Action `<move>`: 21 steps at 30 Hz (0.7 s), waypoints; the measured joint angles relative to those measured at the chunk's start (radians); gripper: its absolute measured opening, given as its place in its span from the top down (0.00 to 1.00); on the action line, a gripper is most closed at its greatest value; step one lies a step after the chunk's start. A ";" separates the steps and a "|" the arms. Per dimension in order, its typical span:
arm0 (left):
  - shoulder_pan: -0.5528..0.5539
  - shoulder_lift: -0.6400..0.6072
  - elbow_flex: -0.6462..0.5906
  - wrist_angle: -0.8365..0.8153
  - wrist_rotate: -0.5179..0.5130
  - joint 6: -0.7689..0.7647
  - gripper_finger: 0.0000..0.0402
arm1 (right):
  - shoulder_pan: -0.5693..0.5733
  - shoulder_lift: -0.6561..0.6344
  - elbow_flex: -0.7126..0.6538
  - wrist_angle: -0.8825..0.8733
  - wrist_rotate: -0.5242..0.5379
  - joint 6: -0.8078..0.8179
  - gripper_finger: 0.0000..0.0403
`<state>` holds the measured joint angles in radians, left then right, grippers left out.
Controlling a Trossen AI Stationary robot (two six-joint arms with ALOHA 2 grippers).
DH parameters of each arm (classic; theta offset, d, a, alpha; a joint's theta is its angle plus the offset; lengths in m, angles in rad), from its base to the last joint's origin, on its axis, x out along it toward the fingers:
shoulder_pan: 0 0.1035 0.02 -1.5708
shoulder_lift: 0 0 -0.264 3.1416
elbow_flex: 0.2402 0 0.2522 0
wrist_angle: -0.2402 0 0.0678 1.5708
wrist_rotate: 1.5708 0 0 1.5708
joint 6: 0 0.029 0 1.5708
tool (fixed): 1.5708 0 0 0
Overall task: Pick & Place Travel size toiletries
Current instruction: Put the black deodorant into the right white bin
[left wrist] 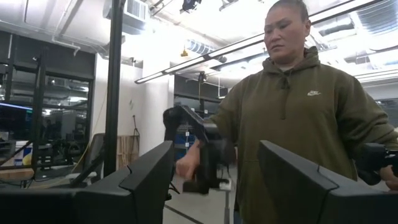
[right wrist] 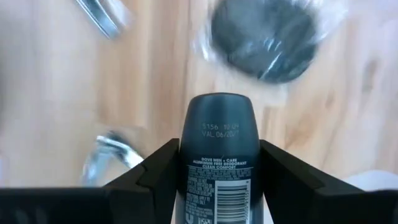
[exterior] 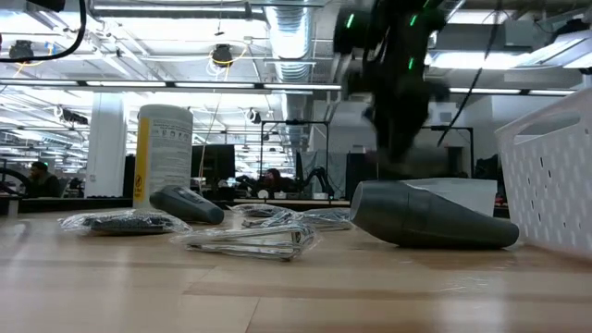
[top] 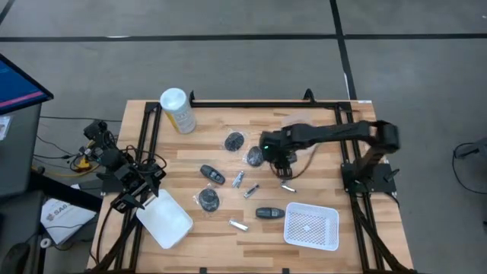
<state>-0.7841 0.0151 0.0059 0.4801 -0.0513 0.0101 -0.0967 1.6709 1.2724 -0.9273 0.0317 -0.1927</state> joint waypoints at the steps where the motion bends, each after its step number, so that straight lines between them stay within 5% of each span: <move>1: 0.000 0.000 0.000 0.000 0.000 0.000 0.42 | 0.008 -0.043 0.004 -0.002 -0.018 0.026 0.56; 11: 0.000 0.000 0.000 0.000 0.000 0.000 0.42 | 0.219 -0.374 0.043 -0.010 -0.085 0.448 0.56; 21: 0.000 0.000 0.000 0.000 0.000 0.000 0.42 | 0.559 -0.338 0.043 -0.123 0.017 0.803 0.56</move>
<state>-0.7841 0.0151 0.0059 0.4797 -0.0510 0.0105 0.4619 1.3328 1.3151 -1.0507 0.0486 0.6108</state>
